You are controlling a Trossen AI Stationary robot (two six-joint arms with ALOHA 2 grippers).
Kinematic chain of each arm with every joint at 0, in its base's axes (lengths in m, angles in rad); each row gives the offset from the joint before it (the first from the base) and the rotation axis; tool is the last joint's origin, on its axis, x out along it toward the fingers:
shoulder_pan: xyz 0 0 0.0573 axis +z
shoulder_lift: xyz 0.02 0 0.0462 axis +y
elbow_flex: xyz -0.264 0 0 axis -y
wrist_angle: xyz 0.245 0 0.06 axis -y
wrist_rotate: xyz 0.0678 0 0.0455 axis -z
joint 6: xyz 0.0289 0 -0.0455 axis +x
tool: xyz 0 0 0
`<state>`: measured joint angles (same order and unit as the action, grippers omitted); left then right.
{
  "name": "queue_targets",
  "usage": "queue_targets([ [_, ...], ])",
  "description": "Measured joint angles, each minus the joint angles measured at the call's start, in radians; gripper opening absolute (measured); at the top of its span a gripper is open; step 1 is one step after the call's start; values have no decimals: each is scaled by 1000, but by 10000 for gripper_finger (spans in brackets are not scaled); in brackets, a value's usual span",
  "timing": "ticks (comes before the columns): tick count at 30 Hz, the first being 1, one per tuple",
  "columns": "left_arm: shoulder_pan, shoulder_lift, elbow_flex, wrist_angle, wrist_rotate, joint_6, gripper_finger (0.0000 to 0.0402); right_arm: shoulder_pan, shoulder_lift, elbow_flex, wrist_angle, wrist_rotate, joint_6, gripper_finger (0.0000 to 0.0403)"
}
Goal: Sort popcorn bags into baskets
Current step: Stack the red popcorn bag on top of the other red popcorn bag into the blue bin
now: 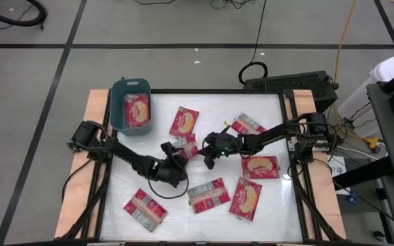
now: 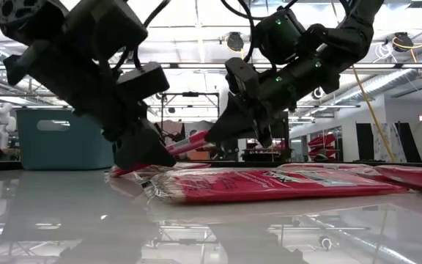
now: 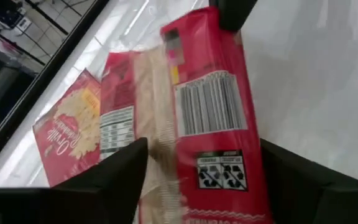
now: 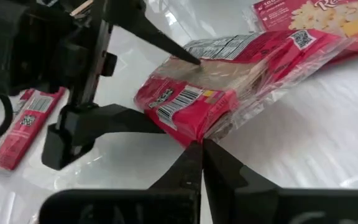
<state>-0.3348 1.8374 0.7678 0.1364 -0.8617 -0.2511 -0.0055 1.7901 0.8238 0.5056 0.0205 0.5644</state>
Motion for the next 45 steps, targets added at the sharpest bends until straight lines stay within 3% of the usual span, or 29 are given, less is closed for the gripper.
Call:
queue_targets([
  [5, 12, 9, 0, -16, -4, 14, 203, -1, 0, 0, 7, -38, 5, 0],
  [14, 8, -98, -1, -70, 26, 9, 19, -5, -8, 0, 47, -53, -43, 10],
  [21, 26, -257, 0, -159, 120, -60, 40, -6, -120, 0, 25, 8, -135, 67],
  [26, 51, -366, 0, -193, 206, -119, 16, 7, -225, -5, -13, 24, -216, 115],
  [31, 60, -458, 1, -180, 209, -142, 23, 56, -303, -66, -12, 92, -291, 148],
  [36, 73, -530, 0, -180, 227, -213, 34, 113, -346, -141, -3, 161, -273, 157],
  [45, 71, -528, 0, 138, 338, -59, 21, 176, -284, -182, 197, 167, -295, 165],
])
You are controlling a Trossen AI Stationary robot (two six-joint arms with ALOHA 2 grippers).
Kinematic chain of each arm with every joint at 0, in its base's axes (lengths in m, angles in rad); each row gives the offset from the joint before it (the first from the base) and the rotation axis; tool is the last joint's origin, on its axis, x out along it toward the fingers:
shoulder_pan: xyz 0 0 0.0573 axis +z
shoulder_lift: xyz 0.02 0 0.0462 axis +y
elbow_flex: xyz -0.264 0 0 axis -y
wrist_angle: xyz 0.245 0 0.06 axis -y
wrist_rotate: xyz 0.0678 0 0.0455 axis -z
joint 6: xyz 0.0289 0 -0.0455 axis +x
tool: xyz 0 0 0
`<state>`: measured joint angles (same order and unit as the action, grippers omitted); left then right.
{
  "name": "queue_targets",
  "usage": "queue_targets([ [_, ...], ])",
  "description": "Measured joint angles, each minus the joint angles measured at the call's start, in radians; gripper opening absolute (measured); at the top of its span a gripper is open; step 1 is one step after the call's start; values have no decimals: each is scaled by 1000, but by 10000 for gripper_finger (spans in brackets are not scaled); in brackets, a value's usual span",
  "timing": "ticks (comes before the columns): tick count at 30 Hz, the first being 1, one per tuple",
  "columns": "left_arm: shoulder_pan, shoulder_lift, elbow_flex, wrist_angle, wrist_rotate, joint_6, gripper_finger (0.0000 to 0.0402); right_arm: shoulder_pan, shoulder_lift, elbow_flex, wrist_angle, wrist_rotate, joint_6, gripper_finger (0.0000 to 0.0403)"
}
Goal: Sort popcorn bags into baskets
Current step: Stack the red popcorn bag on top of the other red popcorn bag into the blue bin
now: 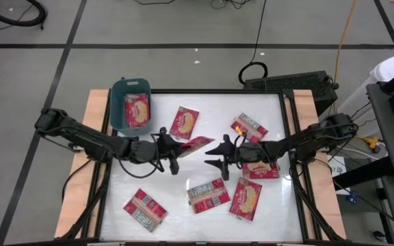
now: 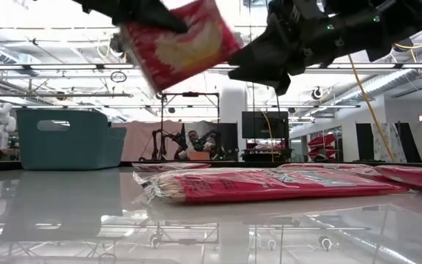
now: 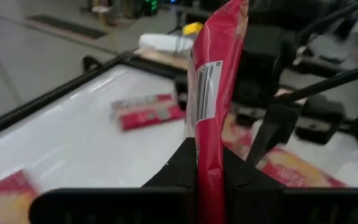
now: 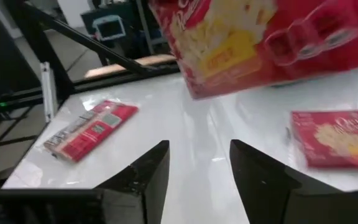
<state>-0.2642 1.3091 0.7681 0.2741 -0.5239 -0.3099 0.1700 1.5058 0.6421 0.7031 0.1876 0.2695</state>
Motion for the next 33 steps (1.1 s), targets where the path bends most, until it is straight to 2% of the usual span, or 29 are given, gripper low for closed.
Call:
queue_targets([
  [4, -7, -1, 0, 109, 42, 53, 36, 26, 28, 1, 79, 22, -29, 176],
  [11, -21, 0, 0, 275, 192, 147, 17, 71, 29, 0, 173, 79, -92, 189],
  [18, -43, 24, 0, 377, 213, 201, 39, 95, 29, 0, 371, 75, -218, 191],
  [25, -41, 106, 0, 540, 239, 243, 17, 94, 28, 1, 497, 45, -307, 186],
  [29, -34, 147, 0, 595, 247, 253, 25, 94, 28, 1, 497, 18, -316, 162],
  [33, -32, 147, 0, 611, 249, 260, 41, 94, 28, 1, 496, 18, -316, 103],
])
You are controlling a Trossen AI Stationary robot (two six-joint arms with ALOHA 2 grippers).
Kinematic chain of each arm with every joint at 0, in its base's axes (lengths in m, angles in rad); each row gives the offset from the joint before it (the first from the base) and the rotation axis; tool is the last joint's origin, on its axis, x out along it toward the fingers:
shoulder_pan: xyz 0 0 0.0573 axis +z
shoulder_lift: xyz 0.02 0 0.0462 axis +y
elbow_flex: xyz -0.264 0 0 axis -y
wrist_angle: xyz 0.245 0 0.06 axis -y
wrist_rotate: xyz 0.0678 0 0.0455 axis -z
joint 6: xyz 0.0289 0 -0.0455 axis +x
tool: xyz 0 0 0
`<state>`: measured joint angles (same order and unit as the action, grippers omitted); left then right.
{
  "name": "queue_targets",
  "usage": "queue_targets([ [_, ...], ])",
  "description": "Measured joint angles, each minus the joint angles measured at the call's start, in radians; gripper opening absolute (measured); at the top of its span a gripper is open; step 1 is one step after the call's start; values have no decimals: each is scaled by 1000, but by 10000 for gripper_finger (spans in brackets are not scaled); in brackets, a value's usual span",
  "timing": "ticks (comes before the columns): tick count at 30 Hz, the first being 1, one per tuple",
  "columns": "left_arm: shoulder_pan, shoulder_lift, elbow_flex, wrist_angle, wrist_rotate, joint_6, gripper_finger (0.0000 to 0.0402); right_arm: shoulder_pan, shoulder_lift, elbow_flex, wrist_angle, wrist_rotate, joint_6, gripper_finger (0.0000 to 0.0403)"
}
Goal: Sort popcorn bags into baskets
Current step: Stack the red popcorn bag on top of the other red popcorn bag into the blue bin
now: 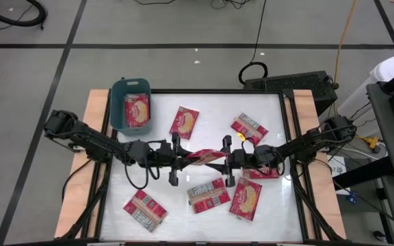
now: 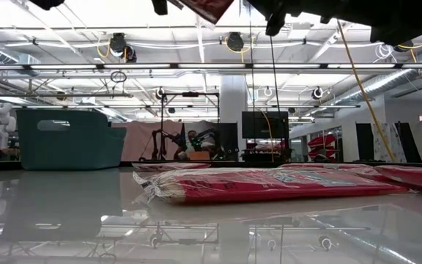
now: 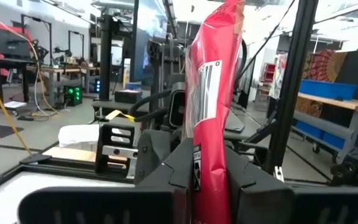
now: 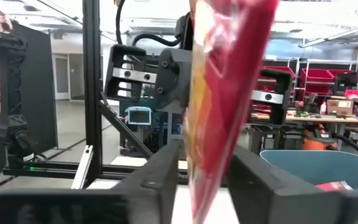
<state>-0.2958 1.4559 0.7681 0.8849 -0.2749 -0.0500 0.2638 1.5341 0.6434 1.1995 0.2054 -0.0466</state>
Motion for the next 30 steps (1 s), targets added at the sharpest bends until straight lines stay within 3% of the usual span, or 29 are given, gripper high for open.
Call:
queue_targets([
  [6, 0, 0, 0, -33, 3, 21, 36, 0, 0, 0, -5, 1, -10, 11],
  [10, -13, -2, 0, -75, -7, 41, 54, 0, -2, -1, -26, 1, 35, 22],
  [17, -48, -102, 0, -235, -111, -33, 157, 2, -25, -1, -100, 7, 122, 13],
  [21, -52, -169, 0, -377, -121, -125, 198, 6, -38, 0, -209, 57, 190, 7],
  [27, -28, -191, -1, -597, -116, -253, 215, 5, -38, 0, -298, 86, 349, 8],
  [30, -17, -163, 1, -608, -103, -286, 216, 4, -37, 0, -344, 94, 398, 8],
])
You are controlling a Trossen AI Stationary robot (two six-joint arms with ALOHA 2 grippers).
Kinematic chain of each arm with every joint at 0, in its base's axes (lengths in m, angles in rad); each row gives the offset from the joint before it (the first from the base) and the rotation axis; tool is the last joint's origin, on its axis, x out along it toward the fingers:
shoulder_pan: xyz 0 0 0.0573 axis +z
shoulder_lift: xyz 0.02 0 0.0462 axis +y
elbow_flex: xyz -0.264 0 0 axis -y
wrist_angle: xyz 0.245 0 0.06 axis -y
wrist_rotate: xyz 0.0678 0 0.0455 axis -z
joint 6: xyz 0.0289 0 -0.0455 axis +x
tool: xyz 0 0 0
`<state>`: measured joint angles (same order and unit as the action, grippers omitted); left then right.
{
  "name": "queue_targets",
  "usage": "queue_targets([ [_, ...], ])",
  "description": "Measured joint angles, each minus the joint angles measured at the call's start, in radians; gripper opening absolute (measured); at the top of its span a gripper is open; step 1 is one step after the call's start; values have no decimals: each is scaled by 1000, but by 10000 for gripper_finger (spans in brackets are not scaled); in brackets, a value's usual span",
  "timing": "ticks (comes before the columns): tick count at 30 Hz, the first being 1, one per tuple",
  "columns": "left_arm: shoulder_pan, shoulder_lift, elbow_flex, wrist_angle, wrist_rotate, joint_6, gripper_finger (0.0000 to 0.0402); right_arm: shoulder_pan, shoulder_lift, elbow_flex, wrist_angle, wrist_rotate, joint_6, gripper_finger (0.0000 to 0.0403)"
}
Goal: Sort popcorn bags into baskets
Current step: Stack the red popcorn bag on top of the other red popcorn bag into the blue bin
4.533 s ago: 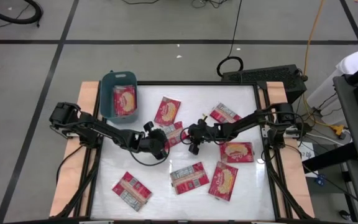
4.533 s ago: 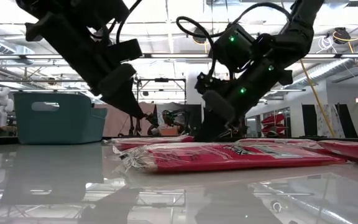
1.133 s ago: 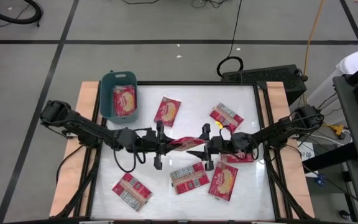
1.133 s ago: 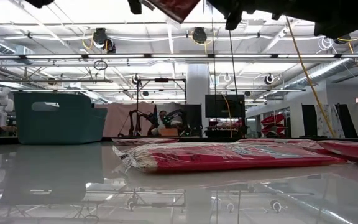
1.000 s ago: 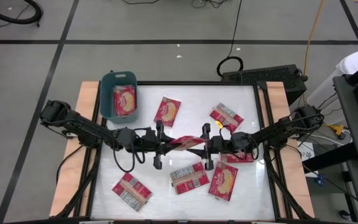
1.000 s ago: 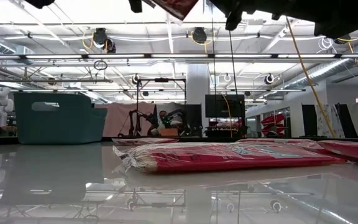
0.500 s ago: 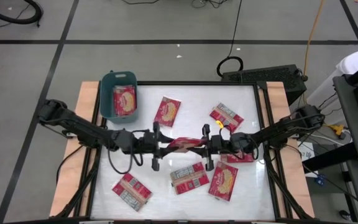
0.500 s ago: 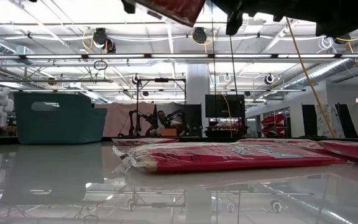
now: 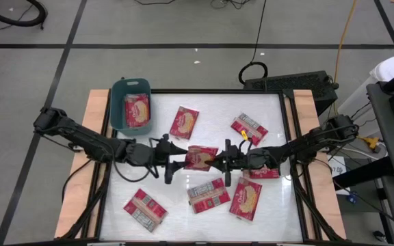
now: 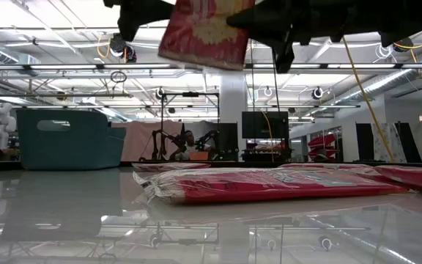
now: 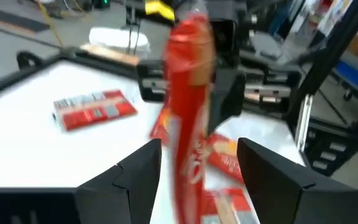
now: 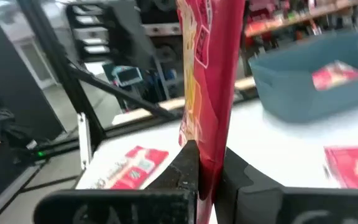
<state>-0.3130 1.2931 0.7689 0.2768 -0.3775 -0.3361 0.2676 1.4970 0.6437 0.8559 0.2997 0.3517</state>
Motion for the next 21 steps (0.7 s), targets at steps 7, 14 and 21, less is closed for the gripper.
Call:
queue_targets([
  [7, 26, 73, 0, 22, 25, -26, 216, -2, 2, -1, -84, 11, 53, 8],
  [14, 70, 125, 0, 67, 72, -33, 213, -2, 2, -1, -83, 11, 50, 10],
  [21, 79, 144, -1, 128, 105, 48, 142, -6, 2, -1, -91, 10, 44, 10],
])
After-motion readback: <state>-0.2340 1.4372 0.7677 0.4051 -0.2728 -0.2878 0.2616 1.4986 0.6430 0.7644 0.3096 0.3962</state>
